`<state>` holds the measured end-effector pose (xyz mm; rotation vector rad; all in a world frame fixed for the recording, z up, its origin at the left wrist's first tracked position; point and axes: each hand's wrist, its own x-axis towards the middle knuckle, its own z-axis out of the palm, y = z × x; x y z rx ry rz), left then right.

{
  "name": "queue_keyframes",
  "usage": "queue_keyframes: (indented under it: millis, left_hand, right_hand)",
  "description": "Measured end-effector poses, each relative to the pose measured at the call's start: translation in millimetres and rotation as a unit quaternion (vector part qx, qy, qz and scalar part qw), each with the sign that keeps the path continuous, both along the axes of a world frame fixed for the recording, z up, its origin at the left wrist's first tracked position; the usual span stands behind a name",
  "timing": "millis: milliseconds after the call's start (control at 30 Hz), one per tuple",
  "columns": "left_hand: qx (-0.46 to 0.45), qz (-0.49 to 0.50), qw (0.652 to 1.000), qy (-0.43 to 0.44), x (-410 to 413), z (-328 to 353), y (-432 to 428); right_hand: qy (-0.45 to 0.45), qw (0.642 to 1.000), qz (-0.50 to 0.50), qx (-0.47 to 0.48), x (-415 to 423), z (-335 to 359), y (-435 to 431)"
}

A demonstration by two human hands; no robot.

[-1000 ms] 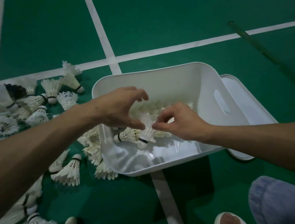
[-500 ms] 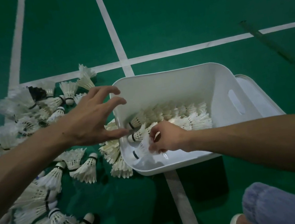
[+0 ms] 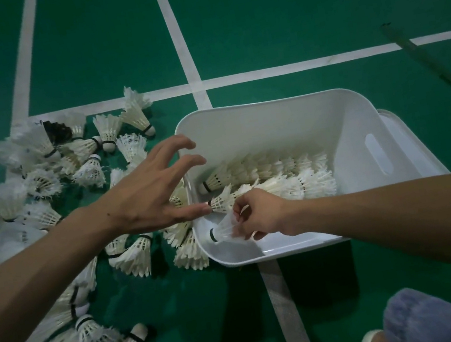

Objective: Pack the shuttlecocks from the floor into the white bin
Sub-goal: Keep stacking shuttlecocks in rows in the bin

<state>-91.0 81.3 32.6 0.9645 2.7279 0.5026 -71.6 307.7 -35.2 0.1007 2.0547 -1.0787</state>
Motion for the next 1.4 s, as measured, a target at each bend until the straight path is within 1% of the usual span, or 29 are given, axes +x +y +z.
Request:
queue_keyframes:
  millis: [233,367,467,500,600,633,733,800,967,1133,1200,1233,1267,1333,1400]
  left_hand:
    - [0.001,0.002,1.000,0.002,1.4,-3.2,0.9]
    - [0.000,0.008,1.000,-0.003,1.8,-3.5,0.6]
    - [0.002,0.005,1.000,0.000,2.2,-4.3,0.8]
    - [0.004,0.004,1.000,0.001,2.1,-4.9,1.0]
    - [0.006,0.003,1.000,0.004,1.1,-6.3,1.2]
    - [0.006,0.004,1.000,0.004,0.5,-6.5,1.0]
    - [0.008,0.003,1.000,0.006,0.0,-7.6,0.2]
    - [0.010,0.002,1.000,0.006,0.2,-8.3,0.3]
    - [0.006,-0.001,1.000,0.007,1.0,-7.7,2.8]
    - [0.003,-0.005,1.000,0.012,1.1,-6.8,1.3]
    - [-0.004,-0.007,1.000,0.014,0.6,-6.6,1.3]
    - [-0.008,-0.008,1.000,0.018,0.1,-6.4,1.0]
    - [-0.011,-0.008,1.000,0.023,0.1,-6.1,1.2]
    - [-0.019,-0.003,0.999,0.033,2.0,-5.1,0.5]
    - [-0.022,0.006,0.999,0.039,5.3,-2.4,-2.1]
  right_hand:
    - [-0.026,0.999,0.046,0.008,2.2,5.1,4.3]
    - [-0.050,0.998,0.003,-0.024,1.5,1.4,1.5]
    - [-0.043,0.999,-0.030,-0.010,1.9,-9.6,-3.3]
    - [-0.034,0.999,-0.026,0.011,0.5,-12.5,-4.2]
    - [-0.018,0.996,0.026,0.085,-4.5,-12.5,-3.0]
    - [-0.024,0.995,0.033,0.086,-6.1,-11.1,-1.5]
    - [-0.074,0.996,0.018,0.043,-4.5,-7.7,0.7]
    - [-0.078,0.996,0.016,0.037,-1.1,-8.3,1.1]
    - [-0.099,0.992,0.048,0.054,-1.8,0.3,8.4]
    - [-0.094,0.991,0.063,0.075,-8.9,15.6,22.6]
    - [-0.069,0.990,0.087,0.086,-11.2,25.6,23.7]
    - [-0.028,0.986,0.120,0.109,-12.0,32.7,22.9]
    - [0.031,0.974,0.167,0.148,-13.5,40.4,21.8]
    - [0.153,0.933,0.248,0.210,-14.6,58.0,14.5]
    - [0.224,0.911,0.264,0.226,-16.4,76.9,4.4]
